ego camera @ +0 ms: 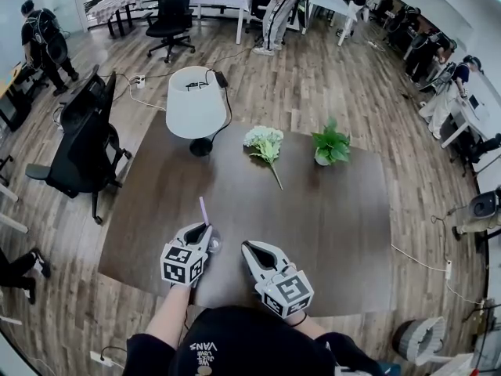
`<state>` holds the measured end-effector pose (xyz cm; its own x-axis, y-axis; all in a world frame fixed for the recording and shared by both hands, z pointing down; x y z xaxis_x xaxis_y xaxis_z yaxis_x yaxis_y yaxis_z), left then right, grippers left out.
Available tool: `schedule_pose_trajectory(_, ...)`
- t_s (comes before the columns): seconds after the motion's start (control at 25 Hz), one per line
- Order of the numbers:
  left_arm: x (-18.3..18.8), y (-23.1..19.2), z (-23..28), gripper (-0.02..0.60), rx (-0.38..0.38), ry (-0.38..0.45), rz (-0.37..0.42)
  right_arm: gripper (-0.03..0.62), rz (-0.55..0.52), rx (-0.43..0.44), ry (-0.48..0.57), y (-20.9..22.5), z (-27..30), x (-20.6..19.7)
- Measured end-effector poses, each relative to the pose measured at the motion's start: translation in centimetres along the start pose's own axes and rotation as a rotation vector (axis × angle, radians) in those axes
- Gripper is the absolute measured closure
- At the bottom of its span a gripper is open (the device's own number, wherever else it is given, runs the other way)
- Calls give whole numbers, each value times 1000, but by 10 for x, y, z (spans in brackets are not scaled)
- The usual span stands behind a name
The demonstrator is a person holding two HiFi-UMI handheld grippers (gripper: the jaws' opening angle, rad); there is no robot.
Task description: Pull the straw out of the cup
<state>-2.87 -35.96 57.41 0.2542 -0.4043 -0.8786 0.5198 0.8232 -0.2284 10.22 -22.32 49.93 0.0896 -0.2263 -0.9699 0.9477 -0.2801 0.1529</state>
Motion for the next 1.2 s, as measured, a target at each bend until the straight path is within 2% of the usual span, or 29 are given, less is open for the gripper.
schedule_pose_trajectory(0.32, 25, 4, -18, 546, -1, 72, 8, 576, -3, 20, 4, -4, 0, 0)
schedule_pose_trajectory(0.56, 46, 9, -40, 546, 10, 160, 15, 576, -7, 40, 3, -10, 1, 1)
schedule_pose_trajectory(1.2, 72, 20, -105, 547, 45, 345, -5, 576, -11, 79, 6, -21, 2, 0)
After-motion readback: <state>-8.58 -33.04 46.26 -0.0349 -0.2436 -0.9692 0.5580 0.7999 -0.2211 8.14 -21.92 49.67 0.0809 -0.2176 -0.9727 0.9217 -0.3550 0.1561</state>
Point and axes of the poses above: the fingertips, and each gripper's own axes: z forward along the fingers, y to its right, x out of its top, the point moved 7 cm from there along -z, backward along the fingers, and after that the axes turned 1 degree about -z, right-handed, at the moved point
